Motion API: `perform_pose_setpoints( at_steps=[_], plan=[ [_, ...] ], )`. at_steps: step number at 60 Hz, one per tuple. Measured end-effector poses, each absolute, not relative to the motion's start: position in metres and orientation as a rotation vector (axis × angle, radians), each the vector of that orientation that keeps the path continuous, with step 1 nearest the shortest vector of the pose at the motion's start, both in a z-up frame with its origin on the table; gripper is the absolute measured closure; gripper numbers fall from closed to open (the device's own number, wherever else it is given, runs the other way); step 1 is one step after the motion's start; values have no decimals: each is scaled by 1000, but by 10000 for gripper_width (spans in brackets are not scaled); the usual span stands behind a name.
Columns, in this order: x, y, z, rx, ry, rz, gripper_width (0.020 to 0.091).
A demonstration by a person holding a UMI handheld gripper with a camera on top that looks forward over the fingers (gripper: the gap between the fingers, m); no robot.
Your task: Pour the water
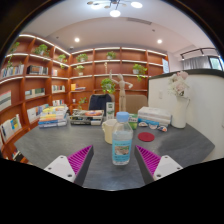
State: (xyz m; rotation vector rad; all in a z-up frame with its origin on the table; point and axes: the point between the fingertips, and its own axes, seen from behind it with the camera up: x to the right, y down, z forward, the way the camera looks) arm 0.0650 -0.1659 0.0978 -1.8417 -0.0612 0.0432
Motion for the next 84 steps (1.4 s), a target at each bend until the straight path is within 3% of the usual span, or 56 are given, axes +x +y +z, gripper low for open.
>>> perform_pose_setpoints(
  at_steps=[22,28,32,33,35,43,46,47,68,84],
  plan=[
    [90,-88,73,-1820,-125,8,281],
    [90,-73,69,-1818,-118,5,401],
    [87,-67,68,-1810,-127,24,565],
    [86,-65,69,-1805,-126,30,651],
    [85,-64,69,-1801,-120,35,655],
    [83,-61,69,-1790,-146,17,793],
    [82,-61,69,-1789,-153,10,781],
    [82,-60,69,-1789,-157,7,832],
    [100,-56,77,-1800,-229,-39,834],
    [188,-11,95,-1779,-586,-544,833]
  ],
)
